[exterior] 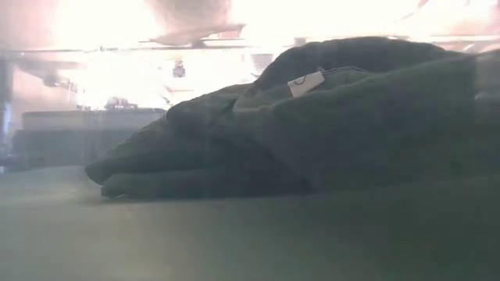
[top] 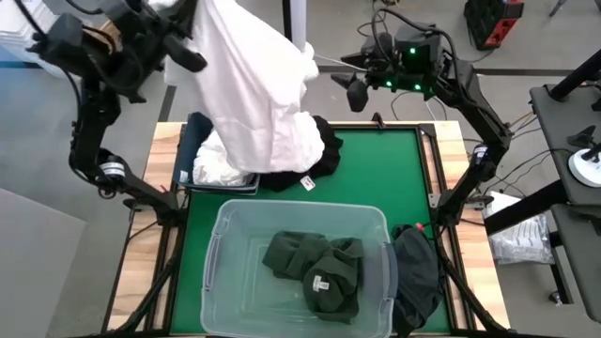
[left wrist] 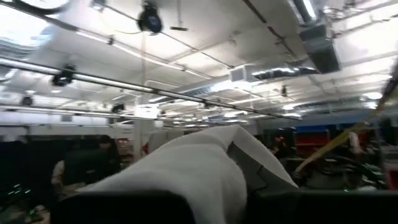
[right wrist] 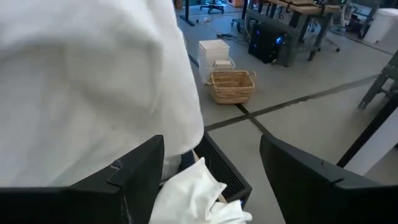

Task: Sort clothes
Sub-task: Put the white shirt into the blue laundry bin

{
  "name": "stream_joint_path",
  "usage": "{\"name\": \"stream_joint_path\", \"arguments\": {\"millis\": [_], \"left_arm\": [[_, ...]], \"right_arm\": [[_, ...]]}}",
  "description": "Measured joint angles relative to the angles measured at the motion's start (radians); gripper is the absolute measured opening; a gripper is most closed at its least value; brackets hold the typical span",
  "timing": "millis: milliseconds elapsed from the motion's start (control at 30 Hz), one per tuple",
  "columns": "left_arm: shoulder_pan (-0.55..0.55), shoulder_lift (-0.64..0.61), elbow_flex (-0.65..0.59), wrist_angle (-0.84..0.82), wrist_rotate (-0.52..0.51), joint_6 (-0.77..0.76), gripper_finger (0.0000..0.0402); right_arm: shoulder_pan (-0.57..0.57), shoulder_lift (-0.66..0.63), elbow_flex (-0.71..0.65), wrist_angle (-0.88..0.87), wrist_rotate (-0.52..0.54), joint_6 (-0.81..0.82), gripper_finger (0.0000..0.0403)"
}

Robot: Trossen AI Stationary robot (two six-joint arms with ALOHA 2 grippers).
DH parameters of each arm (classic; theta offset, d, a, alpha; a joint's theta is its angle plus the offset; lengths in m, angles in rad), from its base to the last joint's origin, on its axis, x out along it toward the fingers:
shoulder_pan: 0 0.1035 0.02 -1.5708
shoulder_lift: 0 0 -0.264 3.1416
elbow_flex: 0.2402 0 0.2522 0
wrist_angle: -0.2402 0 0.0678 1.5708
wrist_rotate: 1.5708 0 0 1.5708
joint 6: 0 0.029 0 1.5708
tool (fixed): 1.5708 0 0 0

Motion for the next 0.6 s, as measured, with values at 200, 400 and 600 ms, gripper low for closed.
{"name": "stream_joint_path", "arguments": {"millis": [200, 400, 600], "left_arm": [[0.003, -0.034, 0.000, -0.018, -0.090, -0.160, 0.0000], [0.010, -0.086, 0.000, -0.194, -0.250, -0.227, 0.0000], [0.010, -0.095, 0.000, -0.380, -0.525, -0.183, 0.0000]], "right_arm": [[0.000, 0.000, 0.000, -0.002, 0.001, 0.001, 0.0267], [0.000, 0.000, 0.000, -0.002, 0.001, 0.002, 0.0256], [0.000, 0.001, 0.000, -0.002, 0.002, 0.003, 0.0252]]}}
